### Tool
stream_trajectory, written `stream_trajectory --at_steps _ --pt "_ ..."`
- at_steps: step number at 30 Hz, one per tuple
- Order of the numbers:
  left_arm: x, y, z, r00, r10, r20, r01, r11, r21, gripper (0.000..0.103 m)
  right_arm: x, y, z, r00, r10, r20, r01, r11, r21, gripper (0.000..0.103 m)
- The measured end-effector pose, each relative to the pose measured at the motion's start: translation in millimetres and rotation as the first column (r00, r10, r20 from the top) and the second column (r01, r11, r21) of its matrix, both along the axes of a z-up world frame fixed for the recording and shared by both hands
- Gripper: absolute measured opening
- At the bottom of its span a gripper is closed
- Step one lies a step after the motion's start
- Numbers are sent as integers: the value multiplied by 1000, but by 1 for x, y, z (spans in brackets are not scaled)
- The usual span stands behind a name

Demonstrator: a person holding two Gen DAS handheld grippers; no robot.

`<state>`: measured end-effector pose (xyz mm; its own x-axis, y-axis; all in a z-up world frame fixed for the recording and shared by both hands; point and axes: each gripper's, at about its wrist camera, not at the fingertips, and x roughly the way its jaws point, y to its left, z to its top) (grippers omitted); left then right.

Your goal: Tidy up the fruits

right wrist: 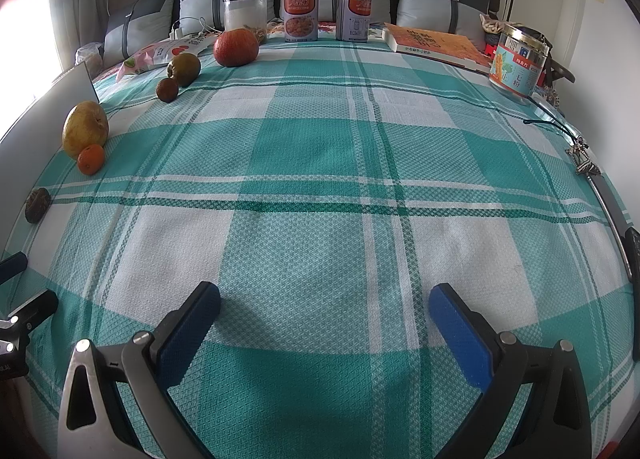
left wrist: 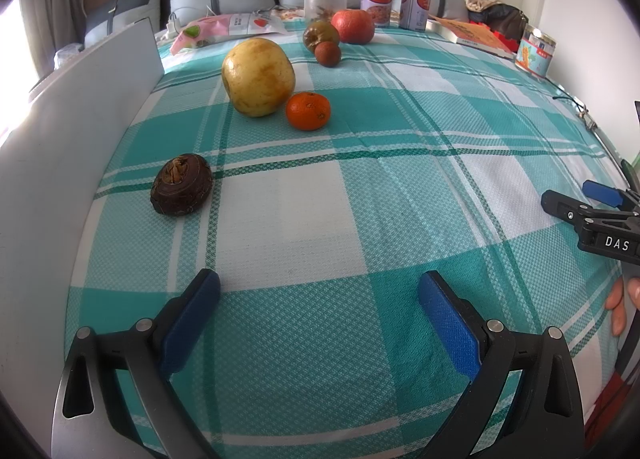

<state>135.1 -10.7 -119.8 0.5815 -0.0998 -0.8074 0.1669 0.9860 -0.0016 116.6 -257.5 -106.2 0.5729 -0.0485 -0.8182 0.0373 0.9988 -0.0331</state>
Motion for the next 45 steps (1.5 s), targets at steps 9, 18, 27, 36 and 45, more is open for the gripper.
stream_trajectory --at_steps 9,18,27,36,45 --pt "0 0 0 1000 0 0 0 1000 0 100 0 0 0 1000 0 0 0 1000 0 103" --pt "0 0 0 1000 0 0 0 1000 0 100 0 0 0 1000 -2 0 2 1000 0 103" --pt "-20 24 8 1000 5 -2 -5 991 -136 99 0 0 0 1000 -3 0 3 1000 1 103" --pt "51 73 19 983 176 -50 -180 980 -88 98 0 0 0 1000 -3 0 3 1000 1 103" --pt "62 80 12 986 160 -47 -163 985 -60 43 0 0 0 1000 -4 0 4 1000 1 103"
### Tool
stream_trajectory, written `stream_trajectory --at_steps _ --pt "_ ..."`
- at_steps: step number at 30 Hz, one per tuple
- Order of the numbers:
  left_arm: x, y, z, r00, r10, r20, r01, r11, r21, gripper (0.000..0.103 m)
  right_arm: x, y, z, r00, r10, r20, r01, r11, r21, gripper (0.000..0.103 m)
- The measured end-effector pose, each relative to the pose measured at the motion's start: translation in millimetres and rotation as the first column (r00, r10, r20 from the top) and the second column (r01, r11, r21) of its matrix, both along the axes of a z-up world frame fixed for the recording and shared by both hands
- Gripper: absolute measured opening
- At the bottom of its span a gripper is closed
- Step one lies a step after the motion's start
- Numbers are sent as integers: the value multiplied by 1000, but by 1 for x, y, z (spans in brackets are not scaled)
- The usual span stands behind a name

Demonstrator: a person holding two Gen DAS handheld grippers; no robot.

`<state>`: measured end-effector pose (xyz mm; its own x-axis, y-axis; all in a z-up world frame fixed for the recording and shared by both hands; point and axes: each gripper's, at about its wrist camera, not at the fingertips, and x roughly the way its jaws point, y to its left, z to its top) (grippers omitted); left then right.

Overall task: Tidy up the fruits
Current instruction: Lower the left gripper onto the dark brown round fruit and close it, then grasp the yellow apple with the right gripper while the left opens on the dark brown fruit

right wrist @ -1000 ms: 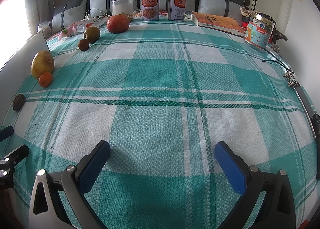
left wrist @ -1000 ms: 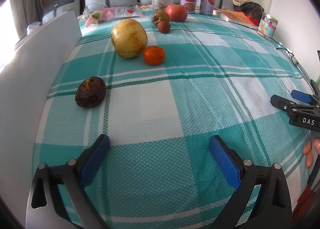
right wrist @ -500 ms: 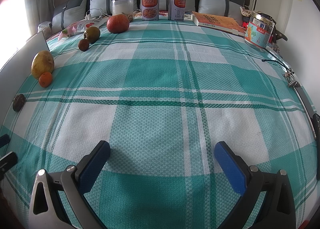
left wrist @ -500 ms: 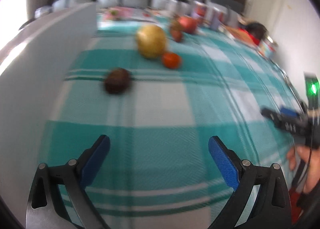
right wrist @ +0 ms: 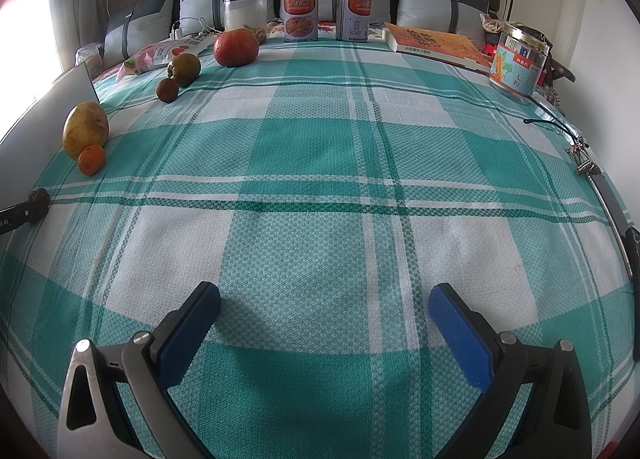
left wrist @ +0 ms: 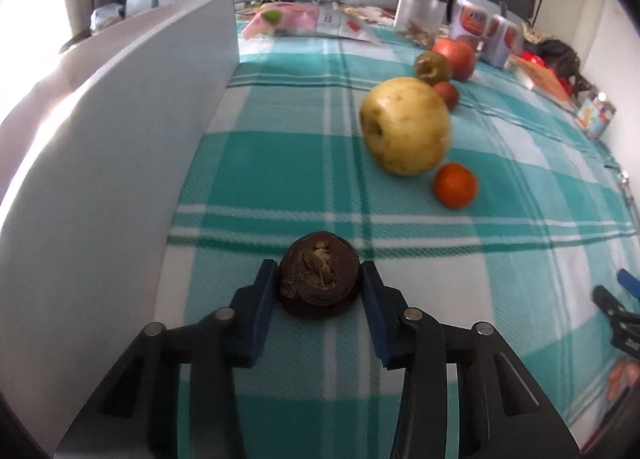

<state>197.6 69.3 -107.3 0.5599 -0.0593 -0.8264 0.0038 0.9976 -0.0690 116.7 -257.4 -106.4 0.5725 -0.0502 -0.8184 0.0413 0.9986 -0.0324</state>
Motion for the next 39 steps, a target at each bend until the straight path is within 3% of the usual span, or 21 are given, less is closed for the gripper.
stream_trajectory --at_steps 4,7,9,10,11,17,20,22,27,30,33,34,35,36,39 --pt "-33 -8 4 999 -47 -1 47 997 -54 43 0 0 0 1000 0 0 0 1000 0 103" --pt "-48 -22 -3 996 -93 3 93 996 -7 46 0 0 0 1000 0 0 0 1000 -1 103" --pt "-50 -29 -4 995 -92 27 90 994 54 68 0 0 0 1000 0 0 0 1000 -1 103" --pt "-48 -29 -5 996 -81 28 79 995 66 87 0 0 0 1000 0 0 0 1000 0 103" --pt "-46 -28 -7 997 -63 33 60 995 78 93 0 0 0 1000 0 0 0 1000 1 103" --pt "-46 -25 -12 998 -47 40 44 997 71 97 1 -1 0 1000 -1 -4 1 1000 18 103" --pt "-45 -24 -13 998 -44 40 41 997 71 98 12 8 7 998 37 -56 -34 999 39 100" --pt "-45 -24 -13 998 -43 40 40 997 71 98 29 35 27 990 139 -32 -133 982 133 96" --pt "-45 -24 -13 998 -43 40 40 997 72 98 90 139 82 932 360 39 -359 902 242 97" --pt "-45 -24 -13 998 -43 40 40 997 72 98 137 203 82 899 436 -31 -412 870 272 97" --pt "-45 -24 -13 998 -43 40 40 997 72 98 171 252 58 879 451 -153 -416 884 213 97" --pt "-45 -24 -13 998 -43 40 40 997 71 98 178 261 47 880 431 -200 -401 899 176 94" --pt "-45 -24 -13 998 -43 40 40 997 71 98 183 265 40 880 410 -238 -385 911 148 85" --pt "-46 -24 -13 998 -44 40 41 997 71 98 188 265 34 884 382 -270 -362 924 125 55" --pt "-46 -24 -13 998 -43 41 40 997 71 98 192 240 31 910 329 -252 -276 935 222 52"
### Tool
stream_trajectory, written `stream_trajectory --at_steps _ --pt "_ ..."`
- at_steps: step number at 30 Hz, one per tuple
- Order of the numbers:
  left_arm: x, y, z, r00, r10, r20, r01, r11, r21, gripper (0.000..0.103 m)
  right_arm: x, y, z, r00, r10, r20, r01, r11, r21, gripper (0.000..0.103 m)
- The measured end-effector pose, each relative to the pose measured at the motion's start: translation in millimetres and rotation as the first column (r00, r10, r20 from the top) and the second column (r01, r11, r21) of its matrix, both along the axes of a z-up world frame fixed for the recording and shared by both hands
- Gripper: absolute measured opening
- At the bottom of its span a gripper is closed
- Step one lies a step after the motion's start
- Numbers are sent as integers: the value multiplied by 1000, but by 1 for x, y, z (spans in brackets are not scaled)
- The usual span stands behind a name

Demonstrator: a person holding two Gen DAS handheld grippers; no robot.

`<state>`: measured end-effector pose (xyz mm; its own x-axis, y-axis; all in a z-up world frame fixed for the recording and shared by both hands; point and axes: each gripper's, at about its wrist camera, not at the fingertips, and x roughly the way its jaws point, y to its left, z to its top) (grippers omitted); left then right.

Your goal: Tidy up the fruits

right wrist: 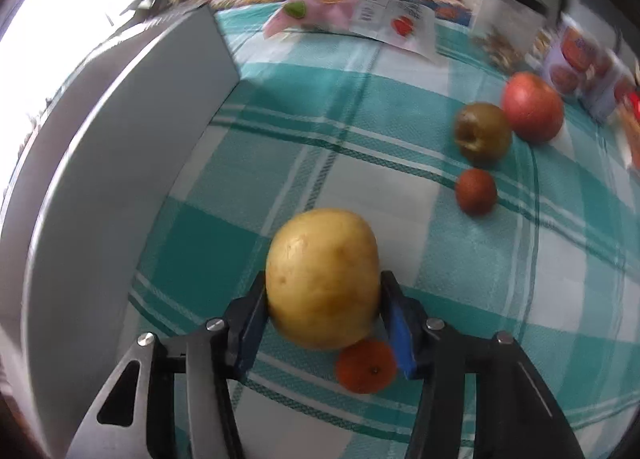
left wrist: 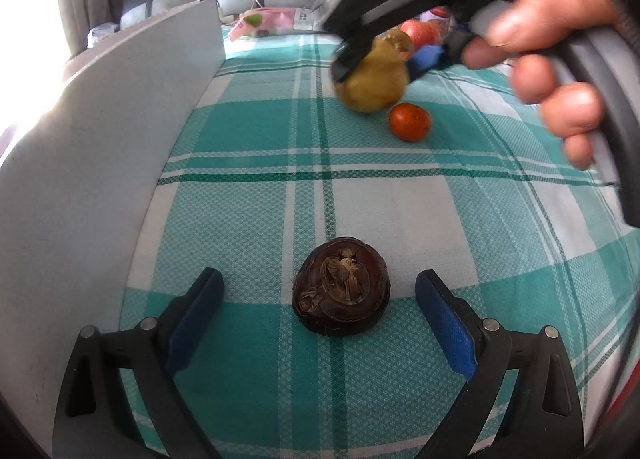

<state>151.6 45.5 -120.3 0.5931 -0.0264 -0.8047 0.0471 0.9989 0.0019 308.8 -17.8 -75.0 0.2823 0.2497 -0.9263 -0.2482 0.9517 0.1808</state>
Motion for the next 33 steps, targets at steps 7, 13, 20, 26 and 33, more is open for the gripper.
stream_trajectory --at_steps 7,13,20,26,33 --pt "0 0 0 1000 1 0 -1 1000 0 98 -23 -117 23 982 -174 -67 187 898 397 52" --pt "0 0 0 1000 1 -1 -1 1000 0 98 -87 -206 -29 946 -181 -271 296 823 485 52" --pt "0 0 0 1000 1 -1 -1 1000 1 98 -127 -256 -38 931 -320 -177 364 765 531 58" --pt "-1 0 0 1000 1 -1 -1 1000 0 98 -125 -252 -17 938 -339 -70 331 820 467 69" --pt "0 0 0 1000 2 -1 -2 1000 0 98 -190 -243 5 930 -286 230 250 953 171 97"
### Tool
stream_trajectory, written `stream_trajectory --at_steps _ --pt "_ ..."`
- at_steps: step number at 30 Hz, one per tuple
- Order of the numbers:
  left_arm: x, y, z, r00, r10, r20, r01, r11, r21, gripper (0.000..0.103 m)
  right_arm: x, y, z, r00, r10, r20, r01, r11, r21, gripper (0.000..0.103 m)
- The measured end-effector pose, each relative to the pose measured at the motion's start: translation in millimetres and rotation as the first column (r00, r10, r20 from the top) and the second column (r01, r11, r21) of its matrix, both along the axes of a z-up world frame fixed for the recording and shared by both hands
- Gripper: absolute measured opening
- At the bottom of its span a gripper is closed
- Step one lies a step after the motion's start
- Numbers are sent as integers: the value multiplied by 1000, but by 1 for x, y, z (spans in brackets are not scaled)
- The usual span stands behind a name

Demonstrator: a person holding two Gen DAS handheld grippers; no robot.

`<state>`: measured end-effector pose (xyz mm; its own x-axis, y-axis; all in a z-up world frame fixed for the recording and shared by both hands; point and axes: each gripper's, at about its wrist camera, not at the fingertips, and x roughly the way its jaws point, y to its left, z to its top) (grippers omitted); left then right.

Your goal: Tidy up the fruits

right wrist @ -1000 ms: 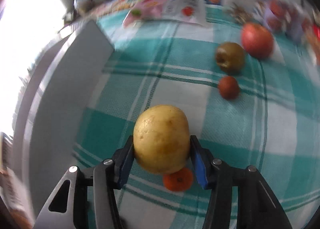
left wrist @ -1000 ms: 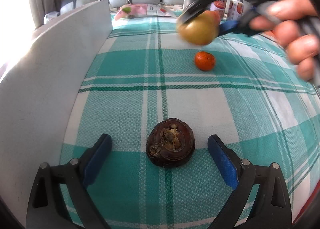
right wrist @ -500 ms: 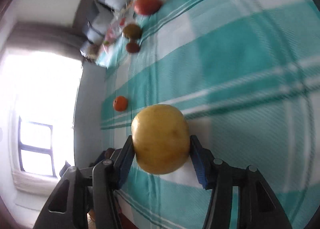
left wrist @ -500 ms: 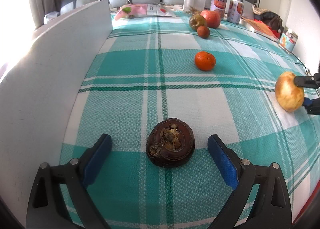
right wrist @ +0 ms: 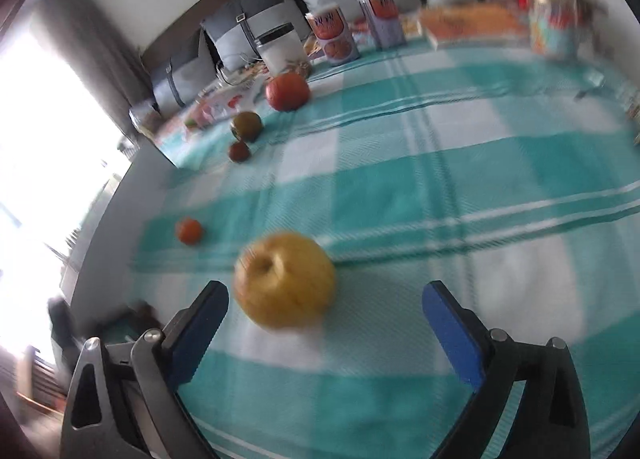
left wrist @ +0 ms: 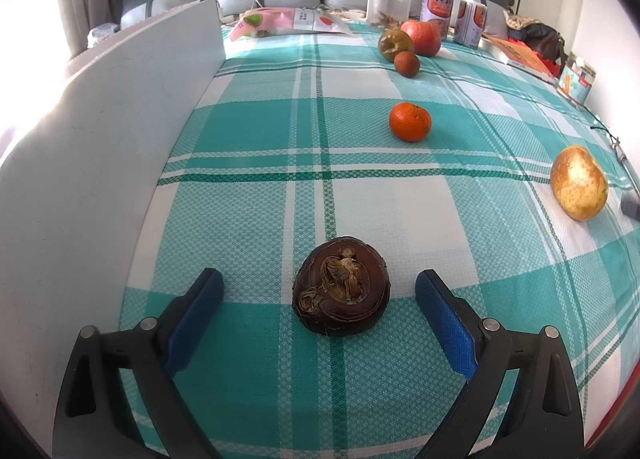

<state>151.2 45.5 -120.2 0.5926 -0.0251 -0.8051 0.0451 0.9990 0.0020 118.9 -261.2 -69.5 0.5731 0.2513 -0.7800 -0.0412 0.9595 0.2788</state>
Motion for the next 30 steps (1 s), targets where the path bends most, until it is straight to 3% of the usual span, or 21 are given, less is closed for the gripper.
stream_trajectory --at_steps 3,5,9,22,25,28,30 --pt "0 0 0 1000 0 0 0 1000 1 98 -15 23 -22 995 91 -37 -96 973 -210 97" --pt "0 0 0 1000 0 -1 0 1000 2 98 -19 35 -31 991 125 -38 -131 946 -296 97" --pt "0 0 0 1000 1 0 -1 1000 2 98 -23 30 -35 994 103 -25 -105 956 -275 103" --pt "1 0 0 1000 -2 -3 2 1000 -5 98 -23 31 -36 995 99 -12 -98 956 -278 103" --pt "0 12 3 999 -50 -21 48 993 -111 100 -23 31 -35 995 99 -13 -99 956 -277 103" --pt "-12 42 10 997 -73 -9 65 935 -349 99 -23 31 -35 995 99 -13 -99 956 -277 103" --pt "-13 43 13 997 -67 -27 53 936 -347 99 -23 31 -35 995 99 -13 -99 956 -277 103"
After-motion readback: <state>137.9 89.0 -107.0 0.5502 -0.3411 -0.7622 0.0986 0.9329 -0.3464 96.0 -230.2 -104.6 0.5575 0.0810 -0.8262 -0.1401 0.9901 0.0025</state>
